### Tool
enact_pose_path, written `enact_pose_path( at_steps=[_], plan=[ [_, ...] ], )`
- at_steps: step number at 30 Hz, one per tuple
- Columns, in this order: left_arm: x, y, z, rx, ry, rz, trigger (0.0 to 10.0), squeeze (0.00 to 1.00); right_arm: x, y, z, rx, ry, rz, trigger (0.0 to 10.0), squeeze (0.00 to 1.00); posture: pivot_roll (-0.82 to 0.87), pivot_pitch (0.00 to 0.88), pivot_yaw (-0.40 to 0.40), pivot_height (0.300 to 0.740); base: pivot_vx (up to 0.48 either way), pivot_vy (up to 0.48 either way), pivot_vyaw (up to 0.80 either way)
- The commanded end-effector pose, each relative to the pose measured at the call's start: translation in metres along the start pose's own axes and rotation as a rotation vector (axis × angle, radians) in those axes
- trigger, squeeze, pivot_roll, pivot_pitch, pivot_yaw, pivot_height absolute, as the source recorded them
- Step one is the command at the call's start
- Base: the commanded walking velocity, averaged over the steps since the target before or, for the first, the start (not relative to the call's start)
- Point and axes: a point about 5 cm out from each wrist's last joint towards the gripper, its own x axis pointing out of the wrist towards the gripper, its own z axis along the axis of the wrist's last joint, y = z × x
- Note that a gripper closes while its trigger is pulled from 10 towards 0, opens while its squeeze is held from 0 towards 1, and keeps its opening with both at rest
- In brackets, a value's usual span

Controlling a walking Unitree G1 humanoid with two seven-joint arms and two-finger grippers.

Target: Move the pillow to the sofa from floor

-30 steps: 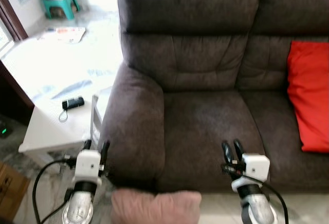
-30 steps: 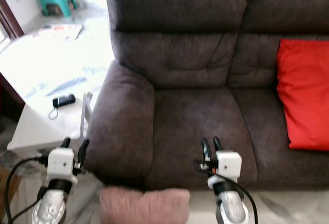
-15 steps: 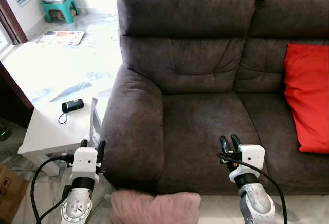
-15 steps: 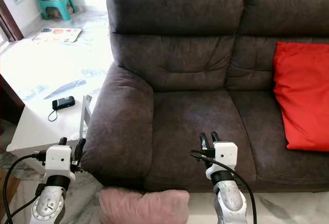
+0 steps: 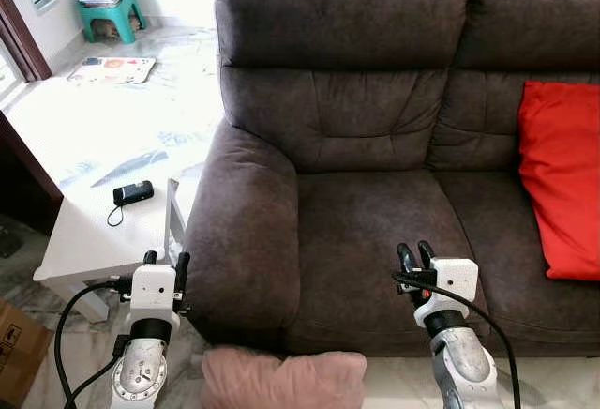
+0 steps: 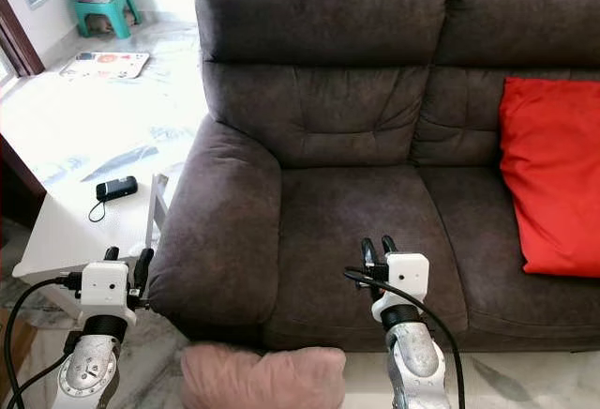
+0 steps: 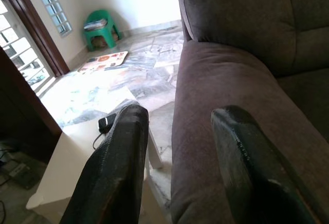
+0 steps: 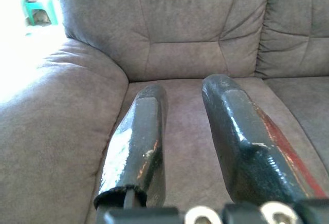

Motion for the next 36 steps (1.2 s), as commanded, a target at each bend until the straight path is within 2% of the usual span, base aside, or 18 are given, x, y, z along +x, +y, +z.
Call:
enact_pose_path(
  at_steps=[1, 13, 36],
  plan=[
    [0.0018, 0.0005, 0.0024, -0.017, 0.002, 0.018, 10.0, 0.0, 0.0022, -0.0014, 0.004, 0.001, -0.009, -0.005, 10.0, 0.0, 0.04, 0.055, -0.026, 0.716, 0.0, 0.0, 0.0],
    [0.0035, -0.0023, 0.0036, -0.022, 0.002, 0.012, 10.0, 0.0, 0.0064, 0.0025, 0.0073, 0.008, -0.017, 0.005, 10.0, 0.0, 0.04, 0.067, -0.028, 0.637, 0.0, 0.0, 0.0],
    [0.005, -0.0056, 0.004, -0.026, 0.008, 0.005, 10.0, 0.0, 0.0088, 0.0025, 0.01, 0.006, -0.028, 0.022, 10.0, 0.0, 0.04, 0.068, -0.032, 0.637, 0.0, 0.0, 0.0]
  ],
)
